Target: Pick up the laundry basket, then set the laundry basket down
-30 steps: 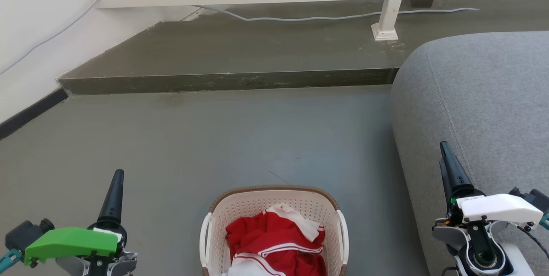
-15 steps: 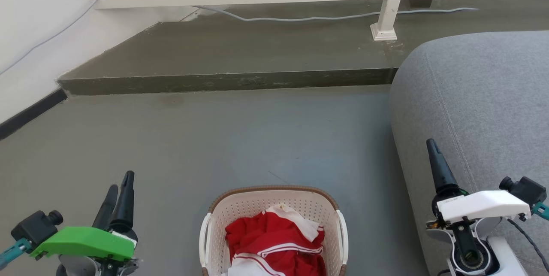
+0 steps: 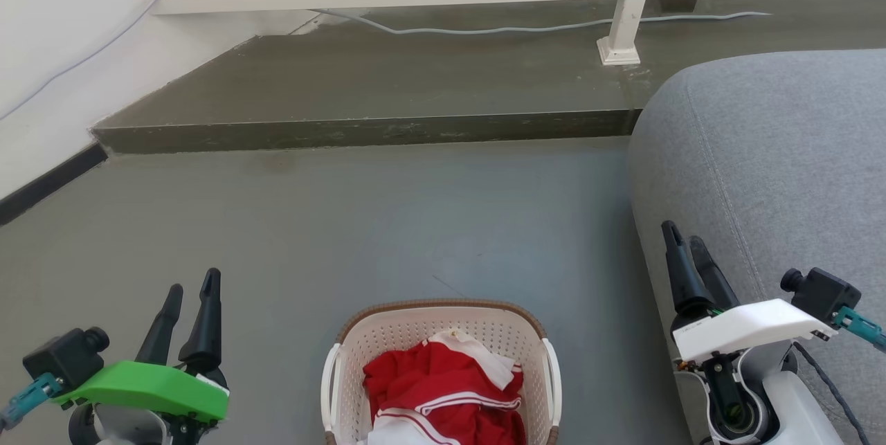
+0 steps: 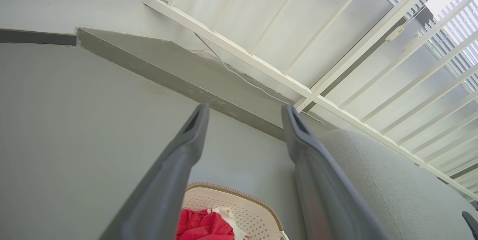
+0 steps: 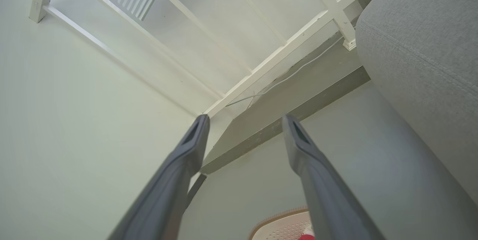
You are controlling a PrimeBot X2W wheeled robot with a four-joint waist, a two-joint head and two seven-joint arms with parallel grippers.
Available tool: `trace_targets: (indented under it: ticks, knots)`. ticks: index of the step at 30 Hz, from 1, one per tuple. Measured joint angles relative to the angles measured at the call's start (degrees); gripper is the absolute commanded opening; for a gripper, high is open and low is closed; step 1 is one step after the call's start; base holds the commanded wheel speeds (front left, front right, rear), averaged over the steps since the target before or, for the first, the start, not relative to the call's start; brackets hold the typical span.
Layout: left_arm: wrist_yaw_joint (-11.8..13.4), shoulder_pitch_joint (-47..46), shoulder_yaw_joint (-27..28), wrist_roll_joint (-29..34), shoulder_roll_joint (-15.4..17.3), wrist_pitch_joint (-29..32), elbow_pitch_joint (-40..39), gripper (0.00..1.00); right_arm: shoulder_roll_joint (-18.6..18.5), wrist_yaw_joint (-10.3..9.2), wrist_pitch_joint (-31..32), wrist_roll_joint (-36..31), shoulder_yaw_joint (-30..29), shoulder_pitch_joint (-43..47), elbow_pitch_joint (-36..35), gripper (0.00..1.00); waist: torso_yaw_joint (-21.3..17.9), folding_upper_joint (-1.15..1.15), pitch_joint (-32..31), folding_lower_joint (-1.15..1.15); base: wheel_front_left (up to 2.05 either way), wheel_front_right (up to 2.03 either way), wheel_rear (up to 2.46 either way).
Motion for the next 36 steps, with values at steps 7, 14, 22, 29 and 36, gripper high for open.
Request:
trace_targets:
  ticks: [7, 14, 22, 29, 36]
  knots:
    - [0.0, 0.0, -0.4, 5.1, -0.3, -1.4, -0.5, 1.0, 0.0, -0.87, -1.2, -5.7, 0.8, 0.0, -0.3, 1.0, -0.1, 0.0, -0.1, 0.0, 0.0, 0.0, 0.0]
    - [0.0, 0.0, -1.1, 10.6, -0.8, -2.8, -1.2, 1.0, 0.0, -1.49, -2.6, -10.8, 2.0, 0.0, -0.5, 1.0, -0.2, 0.0, -0.2, 0.0, 0.0, 0.0, 0.0]
    - [-0.1, 0.0, -1.5, 16.6, -1.1, -4.4, -1.8, 1.0, 0.0, -2.03, -4.1, -16.6, 3.0, -0.1, -0.7, 1.0, -0.2, 0.0, -0.3, 0.0, 0.0, 0.0, 0.0]
    - [-0.1, 0.0, -1.8, 22.2, -1.1, -6.0, -2.8, 1.0, 0.0, -2.6, -5.6, -22.0, 4.2, -0.2, -0.9, 1.0, -0.4, 0.0, -0.1, 0.0, 0.0, 0.0, 0.0]
    - [-0.2, 0.0, -2.4, 27.1, -1.1, -7.1, -3.6, 1.0, 0.0, -3.52, -6.8, -26.9, 5.3, -0.6, -1.0, 1.0, -0.6, 0.0, 0.1, 0.0, 0.0, 0.0, 0.0]
